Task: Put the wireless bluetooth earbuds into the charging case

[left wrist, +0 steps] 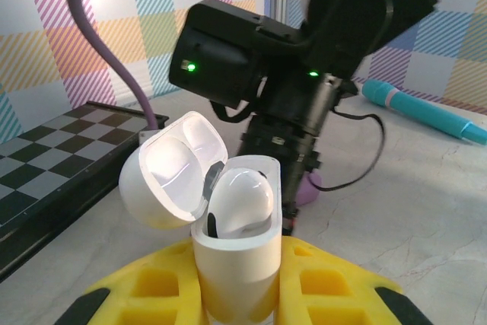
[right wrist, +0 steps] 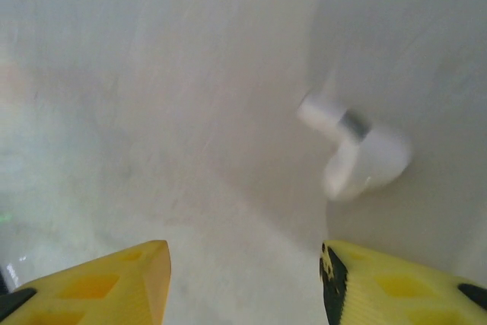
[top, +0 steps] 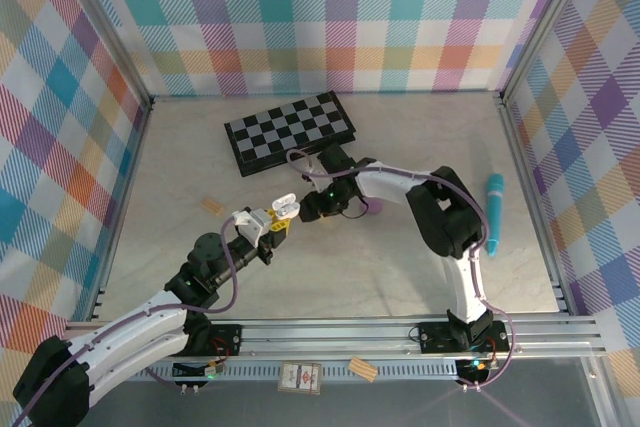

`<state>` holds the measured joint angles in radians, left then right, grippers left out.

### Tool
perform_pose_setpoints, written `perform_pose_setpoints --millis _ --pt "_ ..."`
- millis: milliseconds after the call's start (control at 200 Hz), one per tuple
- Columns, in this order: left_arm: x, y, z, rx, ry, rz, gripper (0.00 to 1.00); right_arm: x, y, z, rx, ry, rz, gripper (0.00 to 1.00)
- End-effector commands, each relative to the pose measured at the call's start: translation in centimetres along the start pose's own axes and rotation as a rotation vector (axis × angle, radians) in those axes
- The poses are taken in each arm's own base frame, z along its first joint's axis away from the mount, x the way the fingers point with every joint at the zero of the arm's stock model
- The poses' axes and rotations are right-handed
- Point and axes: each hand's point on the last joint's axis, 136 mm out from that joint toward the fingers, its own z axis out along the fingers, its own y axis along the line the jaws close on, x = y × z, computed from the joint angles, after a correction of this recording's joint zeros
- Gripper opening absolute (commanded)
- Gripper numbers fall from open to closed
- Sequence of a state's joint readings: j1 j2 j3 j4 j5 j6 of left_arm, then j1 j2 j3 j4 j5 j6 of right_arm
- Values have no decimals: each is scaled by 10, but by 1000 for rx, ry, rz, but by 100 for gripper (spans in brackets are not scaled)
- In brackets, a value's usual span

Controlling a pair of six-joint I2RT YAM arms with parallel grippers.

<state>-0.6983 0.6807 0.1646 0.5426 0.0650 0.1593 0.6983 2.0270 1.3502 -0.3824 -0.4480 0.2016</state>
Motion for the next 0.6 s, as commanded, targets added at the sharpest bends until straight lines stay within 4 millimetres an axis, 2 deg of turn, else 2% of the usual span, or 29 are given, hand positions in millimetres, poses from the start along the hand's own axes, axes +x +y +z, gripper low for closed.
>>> perform_pose_setpoints --millis 0,135,325,460,595 --pt "-9 1 -3 -15 -29 28 10 -11 19 -22 -28 -84 -44 54" --pt "-8 3 -3 -21 -26 34 11 -21 -4 -22 96 -115 -1 55" --pt "-9 1 -1 -13 -21 35 11 -48 -25 -6 179 -126 24 54" --pt "-7 1 -1 -14 -16 33 11 -61 -29 7 175 -118 3 54" --pt "-6 2 -1 -16 -15 33 11 -66 -16 16 97 -85 -64 55"
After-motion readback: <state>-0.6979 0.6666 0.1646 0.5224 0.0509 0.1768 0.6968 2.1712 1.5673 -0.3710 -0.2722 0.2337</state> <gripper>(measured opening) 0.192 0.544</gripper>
